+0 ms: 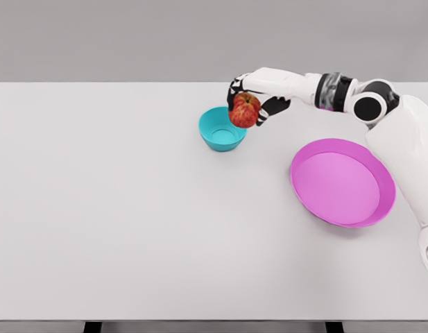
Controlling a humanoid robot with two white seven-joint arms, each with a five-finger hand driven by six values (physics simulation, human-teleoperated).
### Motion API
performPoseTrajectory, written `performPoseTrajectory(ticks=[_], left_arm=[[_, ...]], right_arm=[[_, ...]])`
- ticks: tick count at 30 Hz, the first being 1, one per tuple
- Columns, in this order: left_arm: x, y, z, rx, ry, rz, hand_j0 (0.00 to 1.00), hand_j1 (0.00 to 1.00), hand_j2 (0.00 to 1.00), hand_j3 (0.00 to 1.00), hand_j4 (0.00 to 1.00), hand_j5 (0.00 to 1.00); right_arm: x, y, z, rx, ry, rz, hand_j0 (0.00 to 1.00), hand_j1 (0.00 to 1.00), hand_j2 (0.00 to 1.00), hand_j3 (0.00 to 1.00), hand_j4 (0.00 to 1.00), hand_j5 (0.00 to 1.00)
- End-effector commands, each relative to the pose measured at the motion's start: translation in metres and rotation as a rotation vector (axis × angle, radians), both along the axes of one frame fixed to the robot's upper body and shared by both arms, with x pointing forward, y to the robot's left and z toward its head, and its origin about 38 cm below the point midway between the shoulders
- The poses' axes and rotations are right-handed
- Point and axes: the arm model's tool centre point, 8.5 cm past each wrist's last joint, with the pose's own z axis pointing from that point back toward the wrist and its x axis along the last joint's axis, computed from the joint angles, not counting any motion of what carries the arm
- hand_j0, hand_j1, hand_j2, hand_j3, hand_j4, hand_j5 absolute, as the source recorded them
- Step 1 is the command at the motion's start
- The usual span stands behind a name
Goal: Put the apple from the pink plate into the blue bowl with your right arm
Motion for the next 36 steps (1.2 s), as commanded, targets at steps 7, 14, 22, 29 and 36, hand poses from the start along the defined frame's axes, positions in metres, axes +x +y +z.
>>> performPoseTrajectory(ticks=[7, 14, 22, 29, 36], left_arm=[[0.000, 0.000, 0.000, 0.000, 0.000, 0.000, 1.00, 1.00, 1.00, 1.00, 1.00, 1.00], [0.000, 0.000, 0.000, 0.000, 0.000, 0.000, 1.00, 1.00, 1.00, 1.00, 1.00, 1.00], [0.000, 0.000, 0.000, 0.000, 0.000, 0.000, 1.00, 1.00, 1.00, 1.00, 1.00, 1.00], [0.000, 0.000, 0.000, 0.000, 0.000, 0.000, 1.00, 1.00, 1.00, 1.00, 1.00, 1.00], [0.000, 0.000, 0.000, 0.000, 0.000, 0.000, 1.00, 1.00, 1.00, 1.00, 1.00, 1.00]], right_arm=[[0.007, 0.019, -0.011, -0.016, 0.031, -0.002, 0.46, 0.46, 0.46, 0.46, 0.46, 0.46], [0.012, 0.031, -0.015, -0.034, 0.044, -0.002, 0.46, 0.46, 0.46, 0.46, 0.46, 0.46], [0.017, 0.042, -0.019, -0.066, 0.062, 0.000, 0.46, 0.46, 0.46, 0.46, 0.46, 0.46], [0.016, 0.044, -0.021, -0.070, 0.064, 0.004, 1.00, 1.00, 1.00, 1.00, 1.00, 1.00], [0.020, 0.040, 0.000, -0.067, 0.018, 0.007, 1.00, 1.00, 1.00, 1.00, 1.00, 1.00]])
